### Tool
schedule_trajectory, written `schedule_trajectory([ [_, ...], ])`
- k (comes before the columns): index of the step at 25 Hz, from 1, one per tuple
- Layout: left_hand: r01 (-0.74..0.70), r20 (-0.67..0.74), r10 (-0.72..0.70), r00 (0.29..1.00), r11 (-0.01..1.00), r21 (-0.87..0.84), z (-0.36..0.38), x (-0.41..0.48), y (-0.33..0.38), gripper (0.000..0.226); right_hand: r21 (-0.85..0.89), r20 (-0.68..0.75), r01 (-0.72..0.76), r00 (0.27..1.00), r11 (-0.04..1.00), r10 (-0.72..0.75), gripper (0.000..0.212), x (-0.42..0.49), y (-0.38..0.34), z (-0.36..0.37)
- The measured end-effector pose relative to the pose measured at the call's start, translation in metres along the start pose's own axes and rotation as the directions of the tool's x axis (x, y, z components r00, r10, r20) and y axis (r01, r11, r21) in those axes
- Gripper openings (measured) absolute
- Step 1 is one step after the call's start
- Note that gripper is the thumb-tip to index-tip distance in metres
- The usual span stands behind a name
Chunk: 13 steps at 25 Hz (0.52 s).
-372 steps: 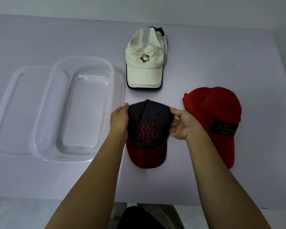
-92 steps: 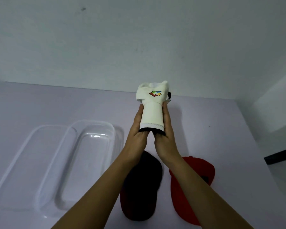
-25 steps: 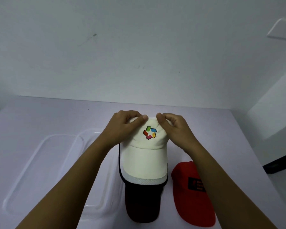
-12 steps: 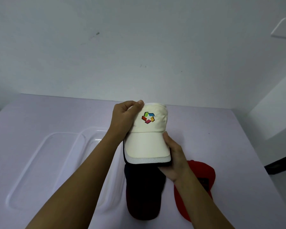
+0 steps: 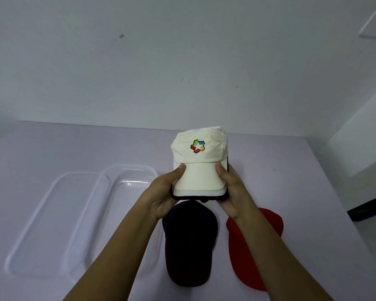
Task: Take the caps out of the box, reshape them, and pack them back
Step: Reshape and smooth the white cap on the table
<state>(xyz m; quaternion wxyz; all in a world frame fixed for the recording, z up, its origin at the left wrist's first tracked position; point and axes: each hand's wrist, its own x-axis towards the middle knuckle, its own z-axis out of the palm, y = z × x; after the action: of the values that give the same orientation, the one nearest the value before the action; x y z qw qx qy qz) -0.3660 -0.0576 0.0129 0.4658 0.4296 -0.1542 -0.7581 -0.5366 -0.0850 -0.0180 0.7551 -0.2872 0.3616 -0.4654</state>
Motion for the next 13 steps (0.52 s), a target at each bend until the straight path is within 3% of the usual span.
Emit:
schedule_trajectory([
  [3,-0.041,0.043,0.043,0.998,0.998,-0.048,-0.009,0.024,0.003,0.028,-0.13,-0.086,-0.092,0.993,0.987,0.082,0.069,0.018,-0.001,-0.014],
  [9,0.023,-0.006,-0.023,1.0,0.988,0.15,-0.041,0.1,-0.003,0.047,-0.11,-0.171,-0.131,0.979,0.985,0.111,0.082,0.063,0.014,-0.036],
  [13,0.11,-0.14,-0.07,0.988,0.946,0.304,-0.064,0.146,-0.027,0.058,-0.158,-0.27,-0.172,0.955,0.972,0.125,0.076,0.097,0.048,-0.066],
])
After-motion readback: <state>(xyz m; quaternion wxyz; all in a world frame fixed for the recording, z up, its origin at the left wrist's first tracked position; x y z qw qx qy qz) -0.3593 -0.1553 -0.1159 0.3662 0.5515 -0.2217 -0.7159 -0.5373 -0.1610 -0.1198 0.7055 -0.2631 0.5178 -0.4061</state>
